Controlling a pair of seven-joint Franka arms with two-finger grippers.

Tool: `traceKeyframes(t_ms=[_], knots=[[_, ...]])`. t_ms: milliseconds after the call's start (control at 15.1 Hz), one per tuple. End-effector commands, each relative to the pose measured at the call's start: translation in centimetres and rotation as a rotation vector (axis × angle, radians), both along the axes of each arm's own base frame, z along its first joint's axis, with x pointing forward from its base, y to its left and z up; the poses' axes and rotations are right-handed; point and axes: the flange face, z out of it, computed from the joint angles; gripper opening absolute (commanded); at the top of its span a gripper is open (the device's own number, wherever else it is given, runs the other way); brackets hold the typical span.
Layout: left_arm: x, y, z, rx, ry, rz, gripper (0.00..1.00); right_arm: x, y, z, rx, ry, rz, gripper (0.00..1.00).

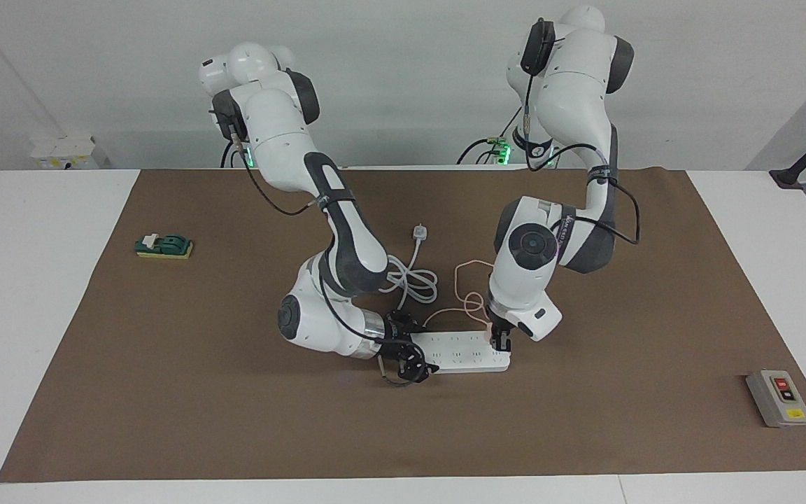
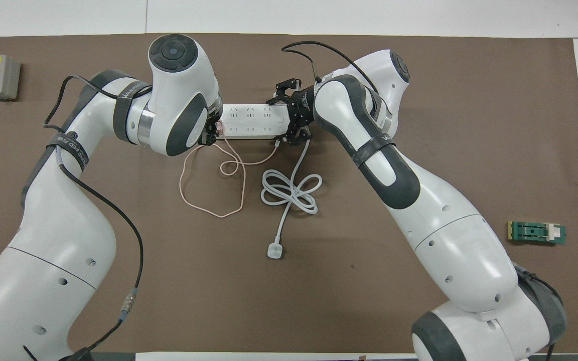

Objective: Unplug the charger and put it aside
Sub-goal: 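Pull the pink charger out of the strip with the left gripper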

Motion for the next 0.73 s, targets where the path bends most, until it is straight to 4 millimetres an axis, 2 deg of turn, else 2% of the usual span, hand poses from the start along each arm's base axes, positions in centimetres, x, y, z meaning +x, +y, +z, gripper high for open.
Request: traceKeyframes(t_ms=[0, 330, 463, 661], knots=[[-0.7, 1.9, 5.5, 0.04, 0.01, -0.027, 0.0, 2.0, -1.4, -2.4, -0.046, -0.113, -0.09, 0.46], [-1.0, 2.3, 9.1, 0.04, 0.007, -0.024, 0.0, 2.0, -1.4, -2.4, -0.045, -0.112, -0.091, 0.46], [-1.2, 2.4, 9.6, 0.048, 0.024, -0.035, 0.0, 2.0, -1.4, -2.5, -0.046, -0.111, -0.091, 0.46], [-1.5, 3.4, 11.4, 0.049, 0.047, -0.155, 0.0, 2.0, -1.4, -2.5, -0.046, -0.111, -0.091, 0.46]])
